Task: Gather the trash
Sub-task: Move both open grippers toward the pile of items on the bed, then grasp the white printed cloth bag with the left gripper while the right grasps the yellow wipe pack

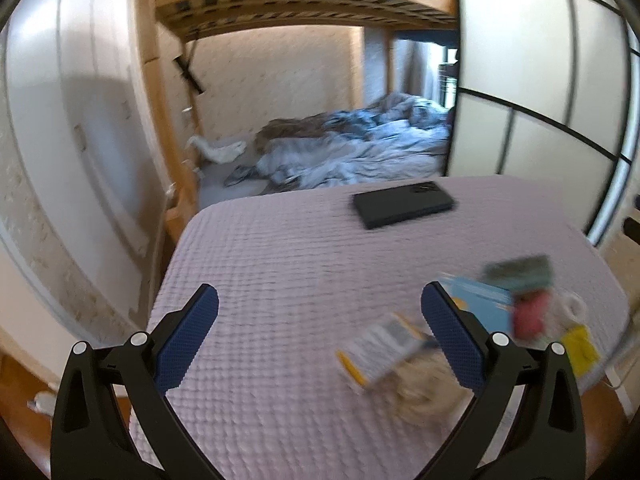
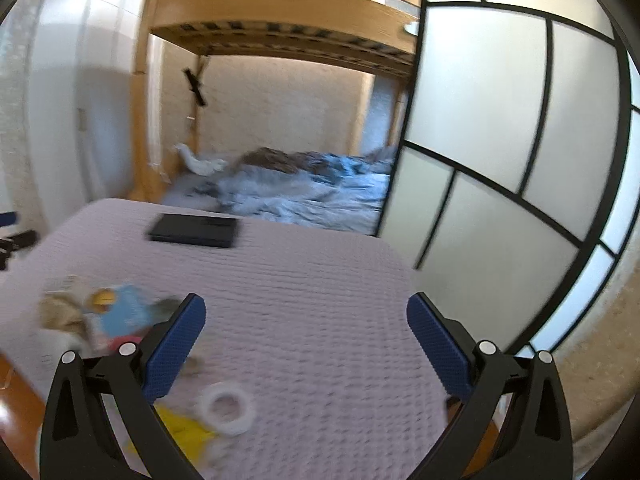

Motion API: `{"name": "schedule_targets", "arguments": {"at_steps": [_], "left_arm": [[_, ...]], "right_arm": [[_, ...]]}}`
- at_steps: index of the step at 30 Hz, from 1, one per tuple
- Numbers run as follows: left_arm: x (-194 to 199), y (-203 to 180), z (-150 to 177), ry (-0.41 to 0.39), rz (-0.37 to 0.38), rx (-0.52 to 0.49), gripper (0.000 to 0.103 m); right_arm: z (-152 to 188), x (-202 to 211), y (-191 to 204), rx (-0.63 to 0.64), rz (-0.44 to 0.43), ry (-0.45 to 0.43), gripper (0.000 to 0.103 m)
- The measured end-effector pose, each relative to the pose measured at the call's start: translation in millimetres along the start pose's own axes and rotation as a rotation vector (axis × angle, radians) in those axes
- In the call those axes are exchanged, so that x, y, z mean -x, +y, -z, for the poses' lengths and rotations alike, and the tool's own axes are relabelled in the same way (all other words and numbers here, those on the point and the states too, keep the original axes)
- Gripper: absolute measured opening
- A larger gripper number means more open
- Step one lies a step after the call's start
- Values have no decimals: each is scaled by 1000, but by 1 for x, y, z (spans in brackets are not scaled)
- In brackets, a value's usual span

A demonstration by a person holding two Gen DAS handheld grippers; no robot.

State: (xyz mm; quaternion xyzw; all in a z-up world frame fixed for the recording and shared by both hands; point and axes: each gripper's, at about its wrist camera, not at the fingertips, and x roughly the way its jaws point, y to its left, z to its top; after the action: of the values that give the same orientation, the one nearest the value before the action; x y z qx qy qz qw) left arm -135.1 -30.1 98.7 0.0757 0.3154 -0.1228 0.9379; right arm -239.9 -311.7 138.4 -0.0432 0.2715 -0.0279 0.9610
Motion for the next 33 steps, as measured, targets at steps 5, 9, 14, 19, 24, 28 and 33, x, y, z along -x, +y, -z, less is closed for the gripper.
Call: {"name": "schedule_targets", "arguments": {"at_steps": [5, 9, 14, 19, 24, 28, 33], "left_arm": [[17, -19, 14, 23, 78, -10, 102], [20, -30, 24, 43, 111, -4, 102], [19, -39, 31, 64, 152, 5, 102], [17, -51, 45, 102, 195, -6, 102], [9, -66, 61, 158, 269, -32, 102], [-7, -77, 72, 210, 292, -39, 102], [-25, -83, 79, 244, 296, -13, 102]], "right_arm": [[23, 15, 14, -70, -42, 44, 99], [42, 15, 9, -220, -136, 92, 99], [58, 15, 13, -288, -116, 131, 99], [73, 1, 26, -285, -87, 254, 99], [88, -11, 43, -228, -41, 322, 99], [94, -22, 53, -226, -44, 333, 99], [101, -38, 68, -208, -36, 358, 99]]}}
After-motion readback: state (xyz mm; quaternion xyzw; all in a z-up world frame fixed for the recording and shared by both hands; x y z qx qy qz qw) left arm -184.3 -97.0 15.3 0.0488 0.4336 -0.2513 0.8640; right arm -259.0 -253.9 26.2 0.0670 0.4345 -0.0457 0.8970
